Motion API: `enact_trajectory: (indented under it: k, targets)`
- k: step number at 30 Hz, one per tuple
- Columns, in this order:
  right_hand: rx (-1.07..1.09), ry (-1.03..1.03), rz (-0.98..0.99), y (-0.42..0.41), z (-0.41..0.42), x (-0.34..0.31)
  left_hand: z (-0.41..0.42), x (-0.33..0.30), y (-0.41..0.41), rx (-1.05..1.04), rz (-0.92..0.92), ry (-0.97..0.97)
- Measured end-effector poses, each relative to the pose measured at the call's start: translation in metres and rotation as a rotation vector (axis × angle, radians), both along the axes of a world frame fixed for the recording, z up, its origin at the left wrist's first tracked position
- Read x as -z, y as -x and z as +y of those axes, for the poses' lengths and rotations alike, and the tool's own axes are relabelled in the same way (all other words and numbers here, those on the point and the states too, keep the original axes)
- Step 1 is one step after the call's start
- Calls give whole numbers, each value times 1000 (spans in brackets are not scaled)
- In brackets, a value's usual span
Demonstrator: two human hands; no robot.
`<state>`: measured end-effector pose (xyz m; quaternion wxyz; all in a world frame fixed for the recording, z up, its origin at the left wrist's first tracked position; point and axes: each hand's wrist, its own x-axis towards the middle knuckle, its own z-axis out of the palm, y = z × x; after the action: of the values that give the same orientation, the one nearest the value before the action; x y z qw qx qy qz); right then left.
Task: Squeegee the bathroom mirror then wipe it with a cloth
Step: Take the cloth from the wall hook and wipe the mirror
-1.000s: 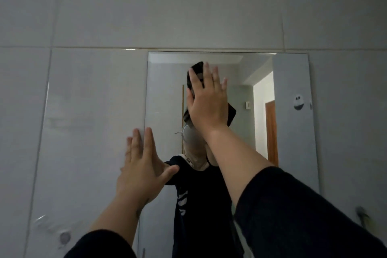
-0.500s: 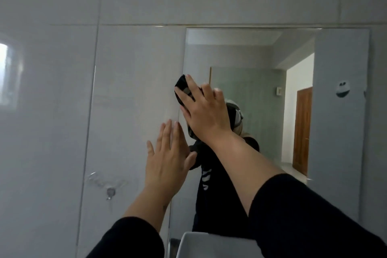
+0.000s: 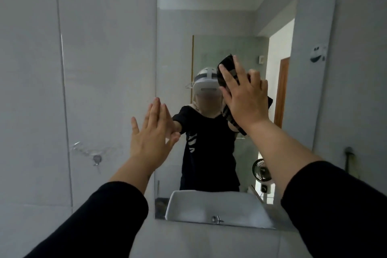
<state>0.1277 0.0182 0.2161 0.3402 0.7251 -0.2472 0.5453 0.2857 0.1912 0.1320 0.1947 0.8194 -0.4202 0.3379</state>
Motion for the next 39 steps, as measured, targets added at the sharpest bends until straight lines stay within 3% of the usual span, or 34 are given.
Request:
enact_trajectory:
  k: [16, 23, 28, 39]
  targets:
    - [46, -297, -406, 101, -73, 5, -16, 13, -9, 53, 12, 89]
    - [36, -335, -506, 96, -73, 50, -19, 15, -9, 78, 41, 109]
    - [-20, -310, -490, 64, -52, 72, -17, 17, -12, 106, 25, 127]
    - [-157, -171, -219, -47, 33, 54, -3, 13, -19, 137, 9, 111]
